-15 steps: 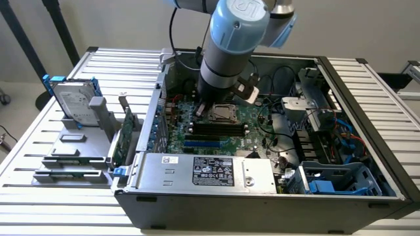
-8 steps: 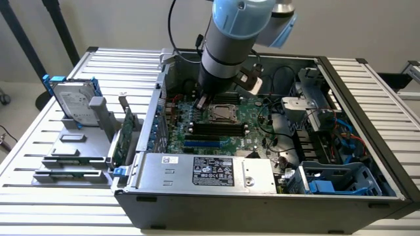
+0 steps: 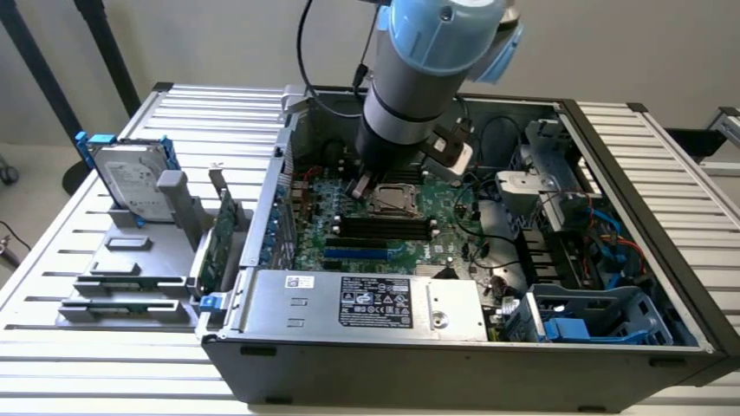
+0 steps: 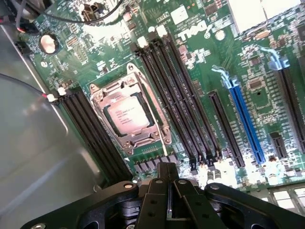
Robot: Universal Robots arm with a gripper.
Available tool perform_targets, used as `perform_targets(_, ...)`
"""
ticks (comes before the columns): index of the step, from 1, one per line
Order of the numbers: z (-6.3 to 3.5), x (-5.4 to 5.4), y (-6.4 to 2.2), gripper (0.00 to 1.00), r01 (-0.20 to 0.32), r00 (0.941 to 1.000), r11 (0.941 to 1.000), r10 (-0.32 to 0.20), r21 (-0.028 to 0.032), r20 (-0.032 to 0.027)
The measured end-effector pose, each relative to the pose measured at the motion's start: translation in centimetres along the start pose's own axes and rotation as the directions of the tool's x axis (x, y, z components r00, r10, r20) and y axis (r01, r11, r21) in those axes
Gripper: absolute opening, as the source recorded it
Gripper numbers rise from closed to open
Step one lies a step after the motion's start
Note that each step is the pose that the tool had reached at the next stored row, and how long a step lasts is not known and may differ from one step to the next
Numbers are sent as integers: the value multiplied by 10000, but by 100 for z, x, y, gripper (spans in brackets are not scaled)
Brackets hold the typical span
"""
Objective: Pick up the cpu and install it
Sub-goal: 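Install the second cpu locking lever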
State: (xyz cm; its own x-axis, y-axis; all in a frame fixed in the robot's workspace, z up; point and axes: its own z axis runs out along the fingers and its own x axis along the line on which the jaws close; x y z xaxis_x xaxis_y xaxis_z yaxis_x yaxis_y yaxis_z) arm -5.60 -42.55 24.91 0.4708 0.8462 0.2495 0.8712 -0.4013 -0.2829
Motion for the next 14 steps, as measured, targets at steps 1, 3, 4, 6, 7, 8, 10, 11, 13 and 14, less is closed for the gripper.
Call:
perform_targets(1,-6,-1,18,11,-1,10000,10000,1,3,3)
perform_targets(3,-10,-4,35,11,-1,10000,10000,1,4,3)
perform_targets(4,-3,-7,38,11,0,10000,10000,0,1,-2)
perform_targets(6,28,-16,48,11,11,10000,10000,-11,-30,-12)
perform_targets(7,45,-21,54,11,21,10000,10000,-21,-48,-23)
perform_targets(8,60,-25,59,11,30,10000,10000,-30,-71,-32)
perform_targets(10,92,-32,67,11,46,10000,9999,-47,-112,-53)
perform_targets(11,108,-35,69,11,55,10000,9999,-56,-136,-62)
perform_targets(13,145,-35,69,11,77,9999,9998,-78,-185,-86)
perform_targets(14,165,-38,65,11,86,9999,9998,-88,-205,-94)
